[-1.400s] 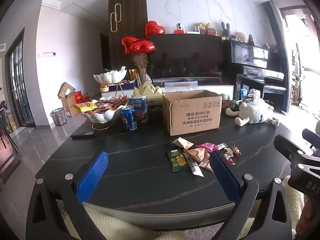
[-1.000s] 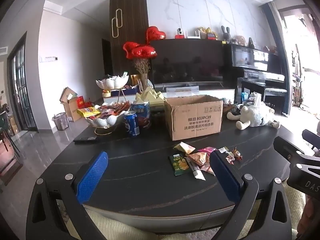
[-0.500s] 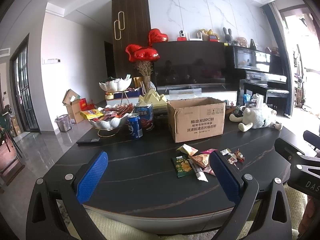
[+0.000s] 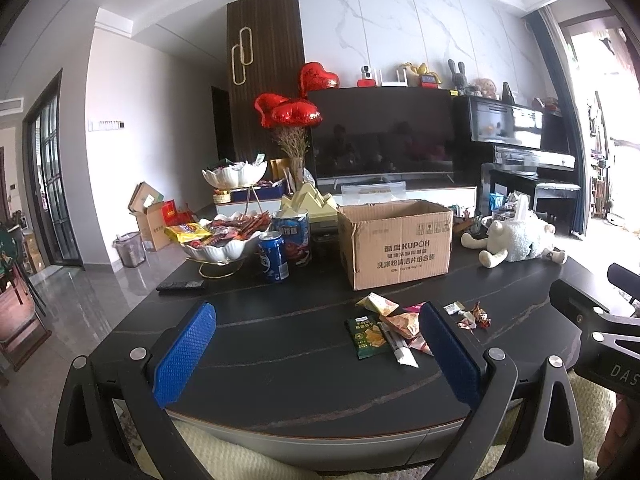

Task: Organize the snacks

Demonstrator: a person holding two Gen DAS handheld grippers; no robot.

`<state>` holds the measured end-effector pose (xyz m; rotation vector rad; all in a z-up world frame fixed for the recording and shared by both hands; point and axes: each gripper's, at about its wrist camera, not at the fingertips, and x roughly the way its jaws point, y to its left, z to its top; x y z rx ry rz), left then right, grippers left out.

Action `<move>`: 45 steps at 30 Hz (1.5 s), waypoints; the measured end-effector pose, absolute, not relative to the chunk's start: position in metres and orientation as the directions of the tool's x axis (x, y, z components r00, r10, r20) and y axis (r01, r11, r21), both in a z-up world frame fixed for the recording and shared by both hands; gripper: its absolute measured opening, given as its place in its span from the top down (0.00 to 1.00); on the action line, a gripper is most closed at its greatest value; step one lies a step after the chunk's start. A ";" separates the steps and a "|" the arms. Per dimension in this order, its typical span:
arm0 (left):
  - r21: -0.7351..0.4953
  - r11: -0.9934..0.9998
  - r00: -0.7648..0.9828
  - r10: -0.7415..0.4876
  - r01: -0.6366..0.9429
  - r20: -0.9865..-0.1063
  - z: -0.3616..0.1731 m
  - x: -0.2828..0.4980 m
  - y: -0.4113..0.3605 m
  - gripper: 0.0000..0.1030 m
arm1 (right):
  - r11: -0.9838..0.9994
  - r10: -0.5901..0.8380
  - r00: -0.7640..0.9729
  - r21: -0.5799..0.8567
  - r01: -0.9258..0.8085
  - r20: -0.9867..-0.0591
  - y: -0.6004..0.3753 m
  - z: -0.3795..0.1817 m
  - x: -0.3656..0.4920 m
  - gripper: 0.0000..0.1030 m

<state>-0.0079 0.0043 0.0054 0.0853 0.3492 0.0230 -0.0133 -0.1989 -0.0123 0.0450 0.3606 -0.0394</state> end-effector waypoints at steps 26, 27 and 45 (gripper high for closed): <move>0.089 0.996 0.941 0.039 -0.010 -0.335 0.007 -0.010 0.005 0.00 | 0.998 -0.032 0.936 0.035 0.047 -0.350 -0.197 -0.011 -0.015 0.00; 0.089 0.996 0.942 0.038 -0.008 -0.335 0.007 -0.010 0.005 0.00 | 0.998 -0.031 0.937 0.036 0.047 -0.349 -0.197 -0.011 -0.015 0.00; 0.090 0.996 0.942 0.037 -0.008 -0.334 0.008 -0.011 0.006 0.00 | 0.998 -0.030 0.936 0.033 0.045 -0.352 -0.195 -0.008 -0.017 0.00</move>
